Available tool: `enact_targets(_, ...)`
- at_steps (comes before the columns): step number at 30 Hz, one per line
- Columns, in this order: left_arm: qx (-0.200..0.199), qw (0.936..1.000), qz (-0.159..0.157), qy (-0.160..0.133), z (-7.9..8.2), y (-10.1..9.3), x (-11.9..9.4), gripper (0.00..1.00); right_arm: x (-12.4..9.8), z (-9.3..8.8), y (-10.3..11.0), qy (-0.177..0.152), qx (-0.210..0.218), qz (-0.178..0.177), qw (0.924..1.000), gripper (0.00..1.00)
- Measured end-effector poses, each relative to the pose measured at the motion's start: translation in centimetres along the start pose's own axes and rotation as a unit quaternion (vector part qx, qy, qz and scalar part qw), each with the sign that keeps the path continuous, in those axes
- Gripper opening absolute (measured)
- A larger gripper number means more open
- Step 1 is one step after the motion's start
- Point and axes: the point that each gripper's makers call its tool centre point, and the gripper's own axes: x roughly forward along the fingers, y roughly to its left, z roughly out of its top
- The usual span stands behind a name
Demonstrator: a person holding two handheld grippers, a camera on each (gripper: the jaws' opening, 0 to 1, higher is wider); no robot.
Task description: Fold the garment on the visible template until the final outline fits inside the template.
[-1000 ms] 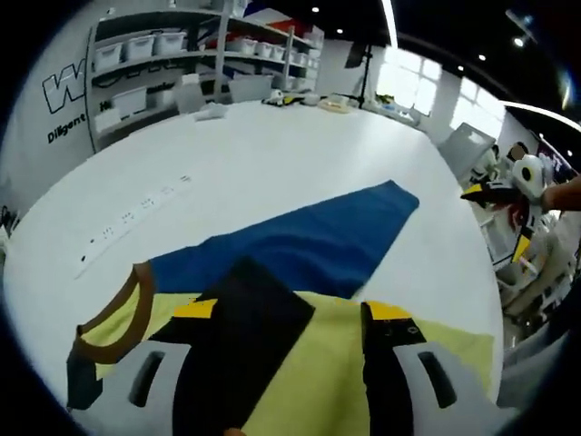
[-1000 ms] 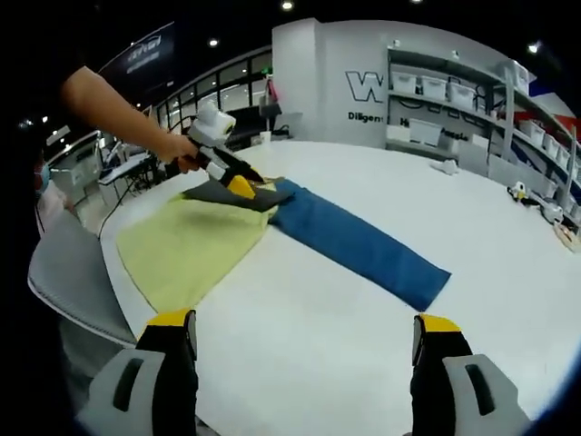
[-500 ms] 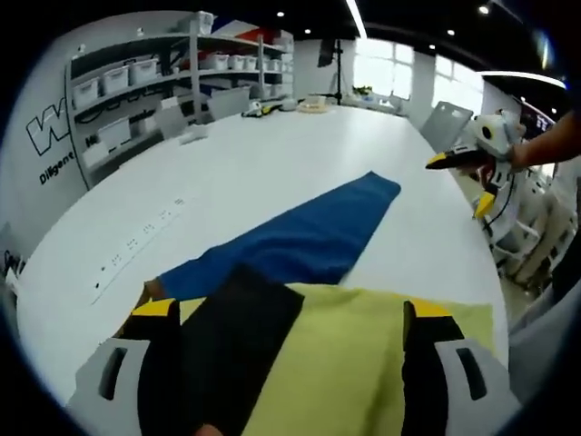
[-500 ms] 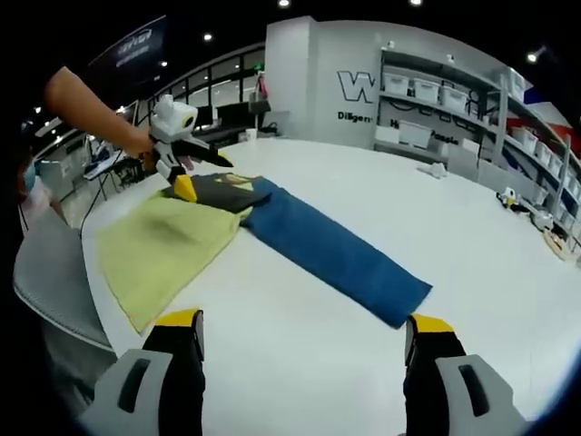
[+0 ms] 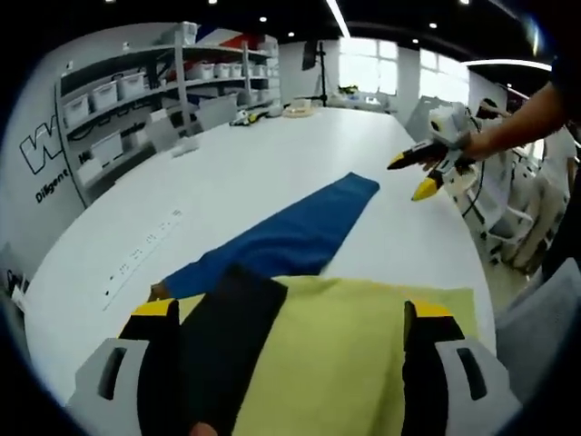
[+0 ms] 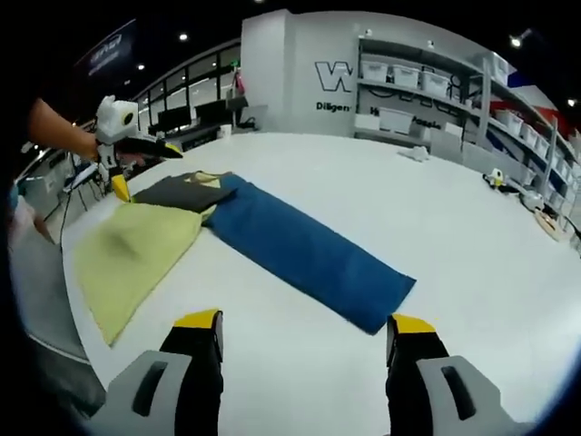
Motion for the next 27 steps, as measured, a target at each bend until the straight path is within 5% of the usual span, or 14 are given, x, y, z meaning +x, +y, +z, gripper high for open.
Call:
enact_targets(4,0.002,1.0000,0.003,-0.002,-0.1,0.1,-0.6,0.99,0.9,0.3,-1.0,0.014,-0.013,-0.019,0.9996,0.58)
enact_targets(19,-0.007,0.9998,0.019,0.005,-1.6,0.9,-2.7,0.98,2.4,-0.5,-6.9,0.053,0.085,-0.121,0.9875,0.26)
enact_targets(27,-0.008,0.9997,0.023,0.006,-1.8,1.0,-3.3,0.98,3.0,-1.5,-7.2,0.070,0.135,-0.131,0.9797,0.22)
